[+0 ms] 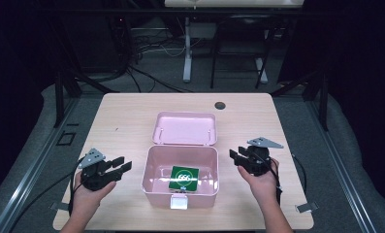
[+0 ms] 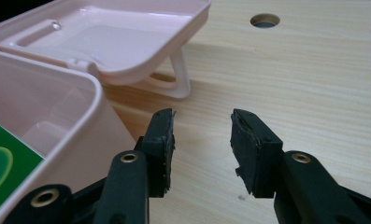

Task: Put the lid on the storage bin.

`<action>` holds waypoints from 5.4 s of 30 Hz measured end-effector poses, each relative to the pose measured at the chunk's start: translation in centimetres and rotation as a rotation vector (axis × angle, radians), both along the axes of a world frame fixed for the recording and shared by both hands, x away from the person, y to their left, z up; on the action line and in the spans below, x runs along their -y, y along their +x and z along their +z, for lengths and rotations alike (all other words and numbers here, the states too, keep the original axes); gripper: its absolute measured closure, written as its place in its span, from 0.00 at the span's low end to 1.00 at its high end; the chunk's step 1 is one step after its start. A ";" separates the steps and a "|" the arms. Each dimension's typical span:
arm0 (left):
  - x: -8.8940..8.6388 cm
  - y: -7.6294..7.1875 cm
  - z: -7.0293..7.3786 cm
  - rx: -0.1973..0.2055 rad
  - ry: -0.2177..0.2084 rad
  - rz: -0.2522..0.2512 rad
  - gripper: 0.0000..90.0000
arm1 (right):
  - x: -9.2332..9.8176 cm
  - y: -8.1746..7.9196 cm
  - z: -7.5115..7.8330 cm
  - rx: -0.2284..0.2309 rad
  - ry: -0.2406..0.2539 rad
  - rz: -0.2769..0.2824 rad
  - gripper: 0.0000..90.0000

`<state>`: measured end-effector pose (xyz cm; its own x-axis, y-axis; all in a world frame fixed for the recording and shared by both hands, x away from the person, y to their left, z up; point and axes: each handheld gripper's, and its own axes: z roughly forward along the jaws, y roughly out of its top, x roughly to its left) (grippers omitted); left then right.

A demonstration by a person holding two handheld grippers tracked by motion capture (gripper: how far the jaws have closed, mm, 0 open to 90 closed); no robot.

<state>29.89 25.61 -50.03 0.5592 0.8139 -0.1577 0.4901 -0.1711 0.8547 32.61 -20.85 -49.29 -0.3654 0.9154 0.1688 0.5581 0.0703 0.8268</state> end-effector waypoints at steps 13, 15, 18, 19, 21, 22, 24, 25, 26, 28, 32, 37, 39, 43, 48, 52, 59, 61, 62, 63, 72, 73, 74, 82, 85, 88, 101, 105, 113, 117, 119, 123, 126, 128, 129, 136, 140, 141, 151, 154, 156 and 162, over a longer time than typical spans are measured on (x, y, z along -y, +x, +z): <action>1.2 -0.9 3.1 0.027 -0.012 -0.073 0.65 | -0.8 1.0 2.9 0.004 0.045 0.044 0.65; 1.5 -1.2 3.7 0.036 -0.024 -0.086 0.65 | -1.1 1.6 3.3 -0.007 0.053 0.051 0.65; 2.0 -1.6 4.3 0.039 -0.030 -0.107 0.65 | -1.6 2.2 4.0 -0.023 0.075 0.075 0.65; 2.2 -1.7 4.4 0.034 -0.028 -0.118 0.65 | -1.8 2.4 4.3 -0.026 0.077 0.083 0.65; 2.6 -1.8 4.5 0.029 -0.031 -0.133 0.64 | -2.2 2.7 4.7 -0.035 0.083 0.089 0.63; 2.8 -1.9 4.5 0.030 -0.032 -0.142 0.64 | -2.4 3.0 4.9 -0.047 0.085 0.091 0.63; 3.0 -2.1 4.5 0.026 -0.030 -0.155 0.63 | -2.6 3.6 5.1 -0.054 0.097 0.100 0.62; 3.1 -2.1 4.5 0.026 -0.035 -0.158 0.63 | -2.7 3.9 5.2 -0.068 0.109 0.101 0.62; 3.2 -2.2 4.5 0.019 -0.029 -0.165 0.63 | -2.8 4.2 5.2 -0.071 0.111 0.103 0.62; 3.4 -2.3 4.5 0.024 -0.028 -0.173 0.63 | -3.0 4.7 5.3 -0.082 0.104 0.098 0.62; 4.0 -2.4 4.3 0.018 -0.017 -0.197 0.65 | -3.5 5.6 5.5 -0.091 0.088 0.094 0.62; 5.3 -2.7 3.5 0.008 0.009 -0.224 0.66 | -4.2 6.8 5.3 -0.108 0.038 0.092 0.62; 5.6 -2.8 3.2 0.009 0.032 -0.233 0.66 | -4.4 7.3 5.1 -0.113 0.039 0.085 0.62; 6.0 -3.0 2.8 0.007 0.053 -0.241 0.70 | -5.0 8.1 4.6 -0.142 0.004 0.073 0.62; 6.1 -3.2 2.7 0.038 0.075 -0.219 0.79 | -5.9 8.8 4.6 -0.148 -0.052 0.057 0.62; 6.0 -3.2 2.5 0.028 0.084 -0.212 0.84 | -6.5 9.5 4.7 -0.147 -0.089 0.047 0.62; 6.2 -3.7 2.3 0.043 0.103 -0.203 0.93 | -6.7 11.0 4.7 -0.154 -0.096 0.008 0.62; 6.3 -3.9 2.3 0.044 0.110 -0.204 0.95 | -6.7 11.5 4.4 -0.167 -0.117 -0.002 0.62; 6.4 -3.9 2.2 0.044 0.115 -0.204 0.95 | -6.7 11.6 4.3 -0.175 -0.118 -0.010 0.62; 6.5 -4.0 2.2 0.048 0.116 -0.201 0.95 | -6.7 11.7 4.1 -0.175 -0.125 -0.013 0.62; 6.0 -4.0 2.6 0.064 0.138 -0.153 0.91 | -6.7 12.8 3.2 -0.197 -0.170 -0.049 0.62; 5.9 -4.0 2.6 0.062 0.137 -0.150 0.89 | -6.6 12.9 3.1 -0.202 -0.170 -0.053 0.62; 5.9 -4.0 2.5 0.058 0.134 -0.146 0.88 | -6.6 13.0 3.1 -0.206 -0.167 -0.059 0.62; 5.4 -4.0 2.3 0.035 0.120 -0.155 0.89 | -6.6 13.7 2.5 -0.235 -0.165 -0.078 0.68; 5.4 -3.9 2.2 0.034 0.109 -0.163 0.89 | -6.5 14.0 2.5 -0.246 -0.138 -0.082 0.71; 5.4 -3.9 2.1 0.039 0.107 -0.166 0.90 | -6.5 14.4 2.3 -0.263 -0.137 -0.086 0.72; 5.3 -4.0 2.1 0.042 0.103 -0.166 0.91 | -6.7 15.3 1.7 -0.317 -0.126 -0.073 0.82; 5.3 -4.0 2.1 0.040 0.095 -0.166 0.91 | -6.8 15.6 1.6 -0.336 -0.116 -0.085 0.80; 5.3 -4.0 2.1 0.040 0.097 -0.162 0.91 | -6.9 16.0 1.2 -0.367 -0.107 -0.092 0.82; 5.3 -4.0 2.1 0.039 0.099 -0.163 0.91 | -7.1 16.0 1.1 -0.372 -0.095 -0.098 0.86; 5.3 -4.0 2.1 0.040 0.099 -0.162 0.91 | -7.2 16.0 1.2 -0.370 -0.100 -0.101 0.87; 5.4 -4.1 2.1 0.040 0.100 -0.161 0.91 | -7.0 16.0 1.4 -0.370 -0.080 -0.108 0.88; 5.4 -4.1 2.1 0.040 0.099 -0.161 0.91 | -7.0 16.0 1.7 -0.366 -0.079 -0.109 0.89; 5.4 -4.1 2.1 0.040 0.098 -0.161 0.91 | -7.1 16.0 2.0 -0.359 -0.085 -0.111 0.90; 5.4 -4.1 2.1 0.039 0.098 -0.160 0.91 | -7.1 15.9 2.2 -0.358 -0.081 -0.112 0.90; 5.4 -4.0 2.1 0.036 0.095 -0.160 0.91 | -7.0 15.6 3.1 -0.331 -0.070 -0.108 0.92; 5.4 -4.0 2.1 0.035 0.095 -0.159 0.91 | -6.8 15.3 3.8 -0.313 -0.053 -0.106 0.92; 5.4 -4.0 2.1 0.035 0.095 -0.158 0.91 | -6.8 15.2 4.0 -0.305 -0.046 -0.106 0.92; 5.5 -4.0 2.1 0.037 0.097 -0.154 0.91 | -6.4 14.0 6.0 -0.232 -0.015 -0.093 0.94; 5.5 -4.0 2.1 0.036 0.094 -0.154 0.91 | -6.4 13.6 6.5 -0.209 -0.012 -0.087 0.94; 5.5 -4.0 2.1 0.035 0.093 -0.154 0.91 | -6.5 13.3 6.9 -0.196 -0.013 -0.086 0.95; 5.5 -4.0 2.1 0.035 0.091 -0.153 0.91 | -6.4 12.6 7.6 -0.154 -0.009 -0.077 0.95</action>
